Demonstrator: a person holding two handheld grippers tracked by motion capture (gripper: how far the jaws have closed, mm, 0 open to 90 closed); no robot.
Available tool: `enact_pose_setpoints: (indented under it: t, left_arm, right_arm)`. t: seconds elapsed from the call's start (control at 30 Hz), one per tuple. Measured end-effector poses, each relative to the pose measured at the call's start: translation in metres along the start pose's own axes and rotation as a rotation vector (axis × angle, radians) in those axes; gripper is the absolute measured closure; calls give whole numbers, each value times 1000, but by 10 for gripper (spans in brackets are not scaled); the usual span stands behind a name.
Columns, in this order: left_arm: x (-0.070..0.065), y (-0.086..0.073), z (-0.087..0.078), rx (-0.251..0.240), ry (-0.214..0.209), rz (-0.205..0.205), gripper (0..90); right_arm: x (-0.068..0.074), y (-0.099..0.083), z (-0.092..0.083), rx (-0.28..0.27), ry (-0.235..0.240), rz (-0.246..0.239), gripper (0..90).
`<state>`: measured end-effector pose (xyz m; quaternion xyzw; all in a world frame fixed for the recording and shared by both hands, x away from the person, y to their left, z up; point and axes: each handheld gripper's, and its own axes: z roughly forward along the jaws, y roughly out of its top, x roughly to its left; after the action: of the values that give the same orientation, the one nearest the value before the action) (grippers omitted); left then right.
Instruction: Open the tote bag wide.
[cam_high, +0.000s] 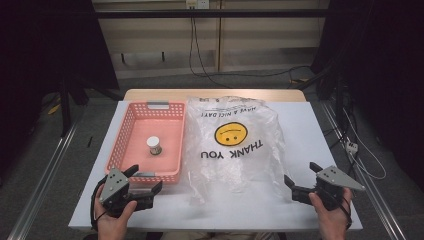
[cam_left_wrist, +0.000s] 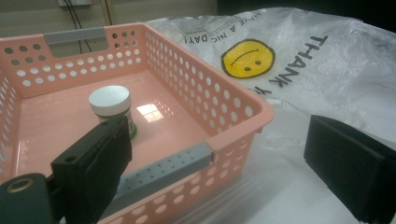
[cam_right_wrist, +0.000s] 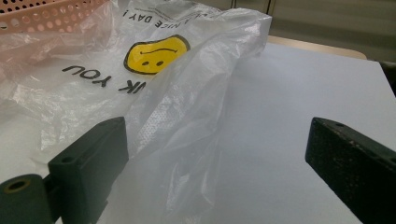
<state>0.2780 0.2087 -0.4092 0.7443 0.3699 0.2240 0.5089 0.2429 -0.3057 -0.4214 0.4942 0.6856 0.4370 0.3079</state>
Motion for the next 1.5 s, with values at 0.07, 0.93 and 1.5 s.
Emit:
enact_pose_setpoints:
  t: [0.07, 0.93, 1.5]
  left_arm:
    - [-1, 0, 1, 0, -3, -10, 74]
    - [-3, -2, 4, 40, -24, 14, 74]
    - [-3, -2, 4, 41, -31, 19, 70]
  right_arm:
    - [-1, 0, 0, 2, 3, 3, 60]
    - [26, 32, 9, 24, 115, -84, 83]
    - [74, 48, 35, 82, 271, -164, 107]
